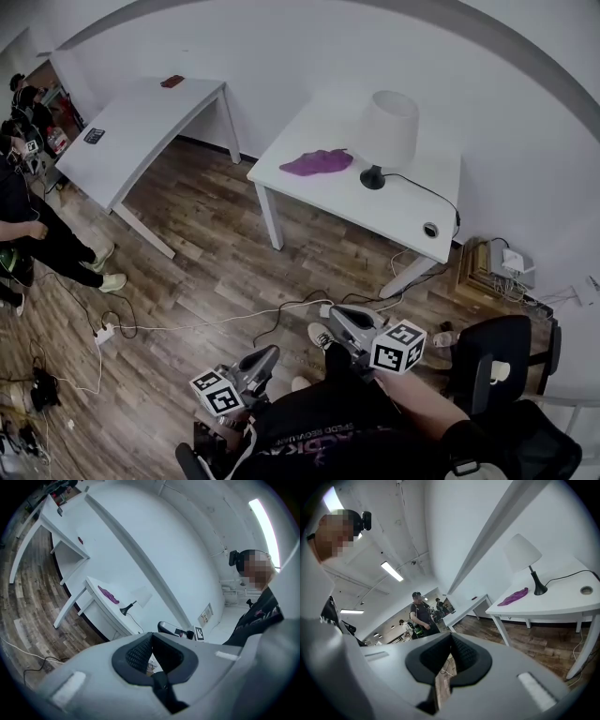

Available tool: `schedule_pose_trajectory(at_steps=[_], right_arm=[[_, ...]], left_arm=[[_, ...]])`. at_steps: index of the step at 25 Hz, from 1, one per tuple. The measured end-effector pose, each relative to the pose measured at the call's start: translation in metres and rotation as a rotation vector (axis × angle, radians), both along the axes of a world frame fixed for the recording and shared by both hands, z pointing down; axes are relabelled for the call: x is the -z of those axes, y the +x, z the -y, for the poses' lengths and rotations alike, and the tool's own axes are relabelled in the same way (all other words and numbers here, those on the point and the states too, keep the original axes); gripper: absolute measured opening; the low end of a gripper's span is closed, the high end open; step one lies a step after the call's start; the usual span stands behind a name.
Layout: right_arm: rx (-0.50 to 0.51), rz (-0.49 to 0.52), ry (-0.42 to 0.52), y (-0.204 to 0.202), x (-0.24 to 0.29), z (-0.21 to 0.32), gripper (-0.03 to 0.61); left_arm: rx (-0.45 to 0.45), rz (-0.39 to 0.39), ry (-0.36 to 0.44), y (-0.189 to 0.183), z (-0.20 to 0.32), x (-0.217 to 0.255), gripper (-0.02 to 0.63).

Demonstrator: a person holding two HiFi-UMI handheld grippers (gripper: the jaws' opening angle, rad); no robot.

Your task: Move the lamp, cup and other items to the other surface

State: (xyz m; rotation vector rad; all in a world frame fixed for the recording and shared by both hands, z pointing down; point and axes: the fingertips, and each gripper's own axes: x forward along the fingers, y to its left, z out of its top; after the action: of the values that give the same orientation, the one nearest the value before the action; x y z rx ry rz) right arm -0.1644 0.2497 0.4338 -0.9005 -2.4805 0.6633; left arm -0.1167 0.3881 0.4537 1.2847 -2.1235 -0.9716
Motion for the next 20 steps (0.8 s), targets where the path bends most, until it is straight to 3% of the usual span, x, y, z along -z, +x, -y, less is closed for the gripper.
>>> schedule_pose_trajectory(at_steps=[8, 16, 20], right_arm=[[0.025, 0.049, 0.028, -0.096, 0.011, 0.016, 0.029], [0.016, 0.124, 0.236, -0.189, 0.0, 0.047, 0.077], [-0.003, 0.13, 0.287, -0.228, -0.008, 0.059, 0.123]], left_arm=[[0.117, 0.011, -0.009, -0.052, -0.004, 0.003, -0.002], [0.199, -0.012, -0.017, -0.101, 0.004, -0.004, -0.001], [0.237, -0.027, -0.023, -0.114, 0.005, -0.006, -0.002]])
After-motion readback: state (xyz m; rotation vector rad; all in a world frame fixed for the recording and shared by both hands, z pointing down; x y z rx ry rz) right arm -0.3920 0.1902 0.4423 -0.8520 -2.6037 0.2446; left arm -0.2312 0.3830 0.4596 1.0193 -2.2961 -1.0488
